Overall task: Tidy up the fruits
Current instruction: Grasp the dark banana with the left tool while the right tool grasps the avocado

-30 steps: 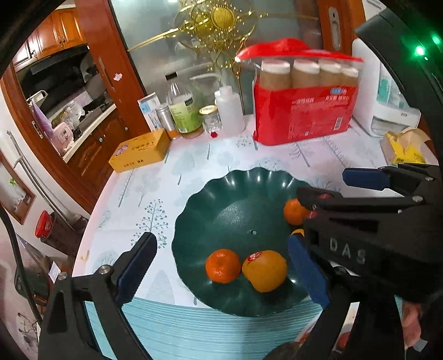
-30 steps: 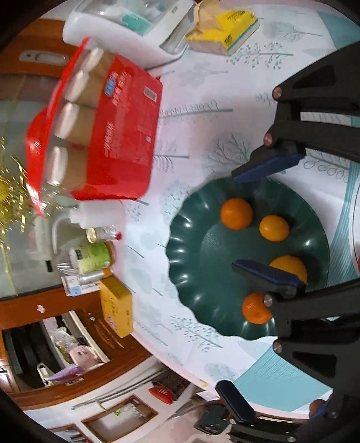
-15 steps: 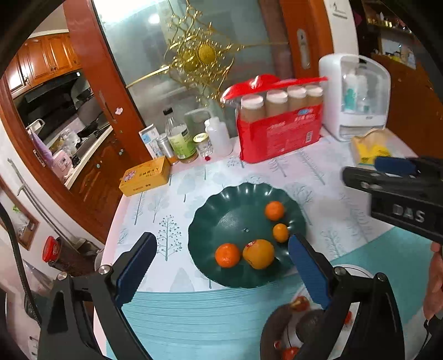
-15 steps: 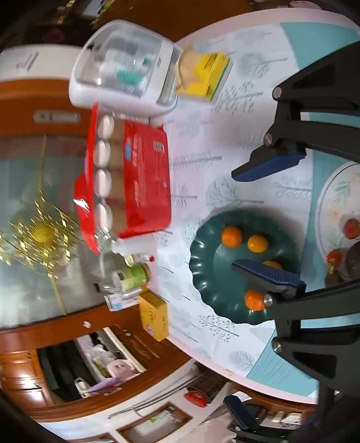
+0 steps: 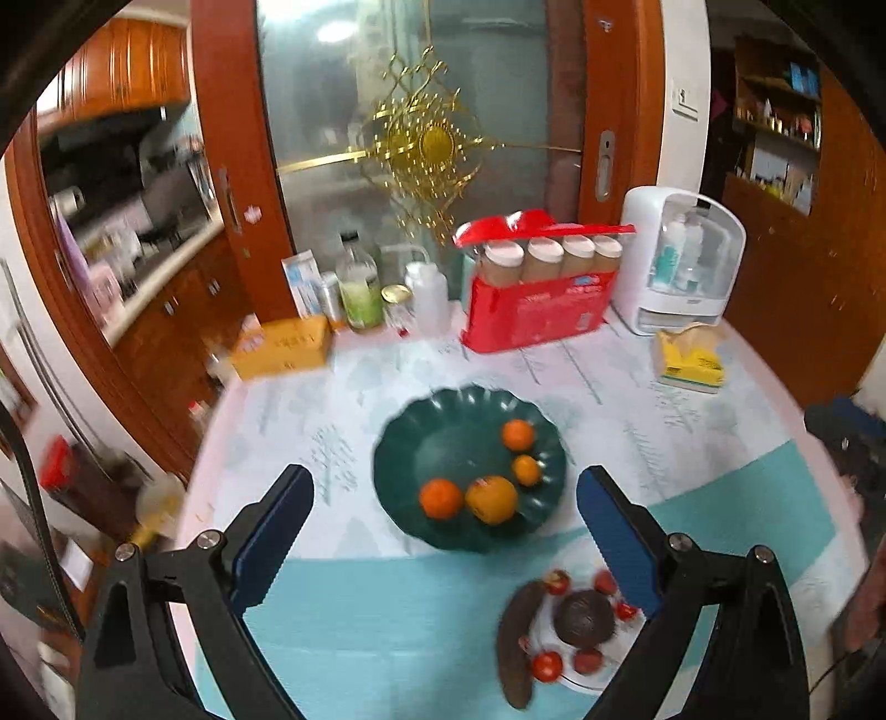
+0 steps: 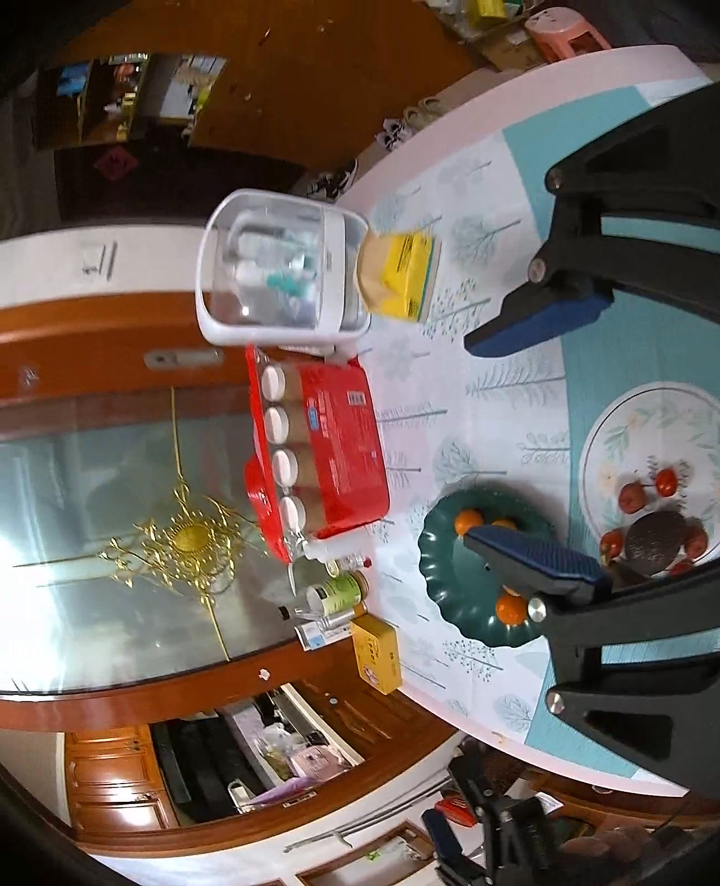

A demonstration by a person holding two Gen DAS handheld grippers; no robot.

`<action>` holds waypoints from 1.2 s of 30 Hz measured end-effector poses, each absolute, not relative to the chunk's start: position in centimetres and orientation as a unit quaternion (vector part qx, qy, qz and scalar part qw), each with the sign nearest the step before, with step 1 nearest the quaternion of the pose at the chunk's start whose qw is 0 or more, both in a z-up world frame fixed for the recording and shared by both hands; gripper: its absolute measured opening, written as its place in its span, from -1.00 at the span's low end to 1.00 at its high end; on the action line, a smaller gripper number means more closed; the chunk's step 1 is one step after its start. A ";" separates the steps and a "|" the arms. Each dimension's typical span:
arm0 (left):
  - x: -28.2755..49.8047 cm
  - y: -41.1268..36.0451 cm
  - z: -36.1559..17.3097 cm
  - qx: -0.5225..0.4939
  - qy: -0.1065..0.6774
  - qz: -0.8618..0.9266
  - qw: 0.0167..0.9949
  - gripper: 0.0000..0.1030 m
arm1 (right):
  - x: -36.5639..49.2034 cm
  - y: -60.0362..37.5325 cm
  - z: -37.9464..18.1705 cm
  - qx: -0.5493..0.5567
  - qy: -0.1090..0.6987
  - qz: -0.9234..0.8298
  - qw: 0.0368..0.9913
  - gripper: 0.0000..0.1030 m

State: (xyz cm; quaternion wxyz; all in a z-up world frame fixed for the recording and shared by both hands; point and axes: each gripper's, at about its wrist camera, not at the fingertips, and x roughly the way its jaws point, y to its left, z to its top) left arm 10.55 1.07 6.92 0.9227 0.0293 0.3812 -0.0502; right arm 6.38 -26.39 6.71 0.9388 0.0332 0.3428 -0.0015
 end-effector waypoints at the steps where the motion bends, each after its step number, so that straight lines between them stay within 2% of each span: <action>1: 10.1 1.3 6.7 0.023 0.381 -0.053 0.923 0.85 | 5.6 -26.4 6.7 0.033 0.342 -0.004 0.939 0.25; 13: 5.1 -0.4 -0.2 0.035 0.421 -0.110 0.900 0.85 | 1.5 -24.0 1.6 0.039 0.397 0.044 0.916 0.37; 23: 6.8 -0.4 -10.0 0.010 0.508 -0.085 0.857 0.85 | 2.4 -21.1 -6.0 0.029 0.469 0.088 0.878 0.38; 28: 8.1 -0.5 -14.0 -0.002 0.548 -0.077 0.833 0.68 | 3.6 -19.7 -9.6 0.012 0.500 0.111 0.859 0.38; 30: 8.5 -0.6 -15.1 -0.003 0.561 -0.080 0.824 0.52 | 4.1 -19.1 -10.4 0.002 0.505 0.120 0.854 0.38; 32: 8.9 -0.7 -16.0 -0.007 0.572 -0.080 0.816 0.44 | 4.5 -18.5 -11.3 -0.015 0.507 0.128 0.852 0.38; 36: 9.6 -0.5 -17.1 -0.018 0.585 -0.080 0.807 0.39 | 5.4 -17.6 -12.7 -0.035 0.511 0.148 0.846 0.38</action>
